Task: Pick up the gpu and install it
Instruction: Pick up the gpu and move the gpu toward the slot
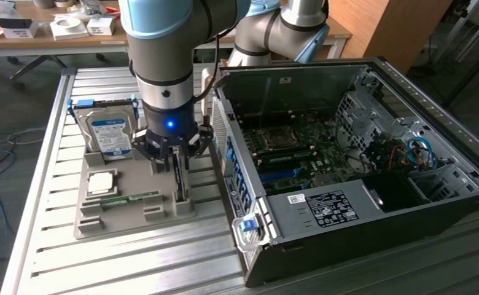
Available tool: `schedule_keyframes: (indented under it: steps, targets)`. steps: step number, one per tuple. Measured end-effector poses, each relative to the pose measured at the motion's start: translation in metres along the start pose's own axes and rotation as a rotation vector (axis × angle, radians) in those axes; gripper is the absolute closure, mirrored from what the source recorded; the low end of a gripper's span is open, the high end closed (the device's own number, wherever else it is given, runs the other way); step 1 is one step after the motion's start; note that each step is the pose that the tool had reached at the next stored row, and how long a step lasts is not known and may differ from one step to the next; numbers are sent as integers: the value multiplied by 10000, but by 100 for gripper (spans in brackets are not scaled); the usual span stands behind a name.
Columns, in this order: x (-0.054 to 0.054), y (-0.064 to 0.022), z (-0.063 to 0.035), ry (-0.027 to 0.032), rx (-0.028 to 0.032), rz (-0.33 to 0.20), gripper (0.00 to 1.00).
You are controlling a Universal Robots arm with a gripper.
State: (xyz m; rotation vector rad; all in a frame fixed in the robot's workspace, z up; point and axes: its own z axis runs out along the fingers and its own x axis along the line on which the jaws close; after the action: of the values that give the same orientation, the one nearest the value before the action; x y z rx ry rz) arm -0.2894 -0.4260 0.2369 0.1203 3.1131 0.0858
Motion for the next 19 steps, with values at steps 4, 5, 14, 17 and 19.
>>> schedule_keyframes:
  steps: [4,5,14,17,19]
  targets:
    - [0,0,0,0,0,0,57]
    - [0,0,0,0,0,0,58]
    - [1,-1,14,1,1,0,65]
    - [0,-1,16,0,0,0,65]
    - [1,-1,16,0,1,0,65]
